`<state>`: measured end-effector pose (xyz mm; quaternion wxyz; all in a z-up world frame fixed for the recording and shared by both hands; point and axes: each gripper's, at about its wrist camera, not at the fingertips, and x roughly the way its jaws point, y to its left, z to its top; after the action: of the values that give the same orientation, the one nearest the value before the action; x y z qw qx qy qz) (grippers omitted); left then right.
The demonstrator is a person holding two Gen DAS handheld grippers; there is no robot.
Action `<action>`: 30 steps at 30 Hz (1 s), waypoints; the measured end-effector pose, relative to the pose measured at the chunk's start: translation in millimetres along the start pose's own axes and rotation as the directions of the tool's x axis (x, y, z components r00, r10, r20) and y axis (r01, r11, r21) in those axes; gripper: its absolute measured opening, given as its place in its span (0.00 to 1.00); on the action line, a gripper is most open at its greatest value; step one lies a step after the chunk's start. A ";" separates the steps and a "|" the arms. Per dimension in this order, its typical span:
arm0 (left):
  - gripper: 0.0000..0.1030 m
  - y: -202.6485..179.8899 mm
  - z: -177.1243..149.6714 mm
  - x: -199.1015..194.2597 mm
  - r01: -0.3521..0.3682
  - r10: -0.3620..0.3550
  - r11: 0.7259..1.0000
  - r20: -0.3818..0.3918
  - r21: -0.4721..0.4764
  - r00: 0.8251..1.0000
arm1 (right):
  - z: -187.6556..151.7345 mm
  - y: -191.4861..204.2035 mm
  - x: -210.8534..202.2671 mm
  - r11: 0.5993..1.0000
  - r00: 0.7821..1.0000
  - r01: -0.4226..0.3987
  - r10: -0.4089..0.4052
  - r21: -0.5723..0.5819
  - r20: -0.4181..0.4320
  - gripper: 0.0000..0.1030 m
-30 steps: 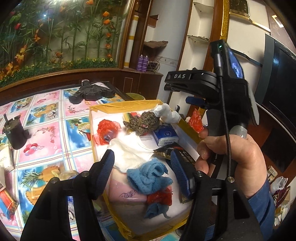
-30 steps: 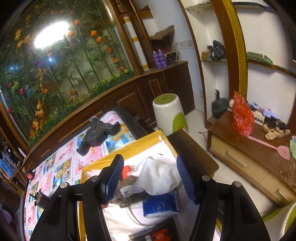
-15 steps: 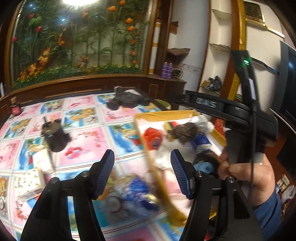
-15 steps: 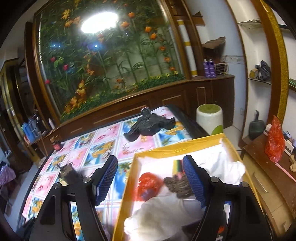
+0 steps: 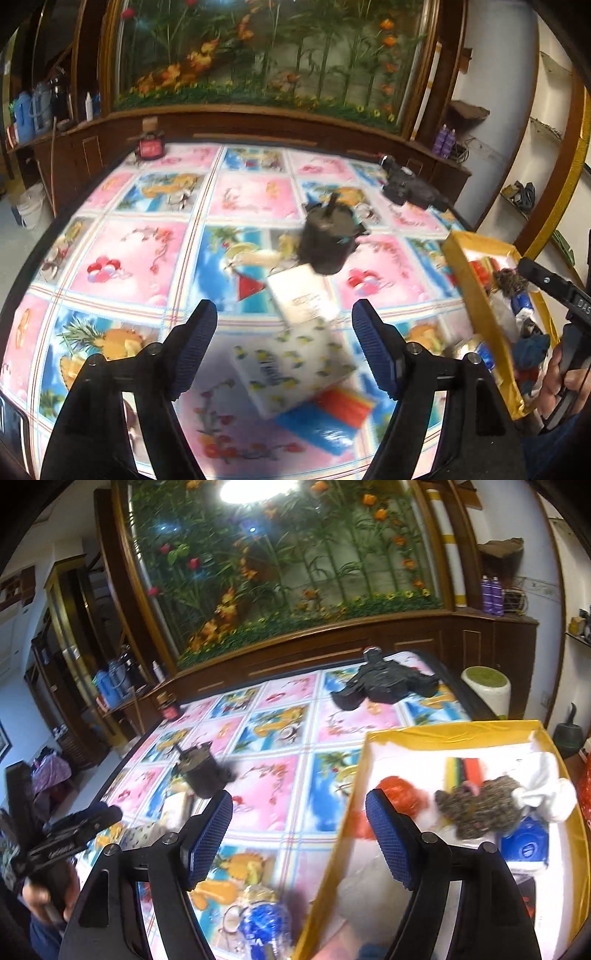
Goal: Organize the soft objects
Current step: 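Move both open tools back over the remaining items on the tablecloth, then grasp the lemon-print tissue pack with left tool while right tool grasps blue Vinda bag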
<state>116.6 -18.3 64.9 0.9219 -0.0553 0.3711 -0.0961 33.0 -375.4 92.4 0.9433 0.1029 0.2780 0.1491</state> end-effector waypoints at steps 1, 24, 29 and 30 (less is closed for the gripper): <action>0.73 6.9 0.1 5.6 0.019 -0.019 1.000 -0.027 -0.003 0.999 | -1.2 1.3 -0.5 1.000 1.000 -0.004 0.004 -0.007 -0.005 0.74; 0.74 -9.3 -18.1 19.5 0.049 -0.025 0.981 -0.129 0.185 0.991 | -18.1 43.0 62.3 0.971 0.934 -0.040 -0.048 -0.236 -0.355 0.87; 0.74 -15.3 -19.8 24.2 0.018 0.007 0.977 -0.118 0.210 0.993 | -40.7 63.7 74.0 0.929 0.914 -0.005 -0.146 -0.371 -0.378 0.84; 0.74 -15.6 -19.9 25.8 0.011 0.014 0.977 -0.115 0.211 0.993 | -44.5 69.3 76.1 0.917 0.912 -0.004 -0.161 -0.399 -0.378 0.61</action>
<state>118.9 -39.8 36.0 0.8995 0.0490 0.4118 -0.1374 53.8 -280.0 37.3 0.8723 -0.1322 0.4347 0.1807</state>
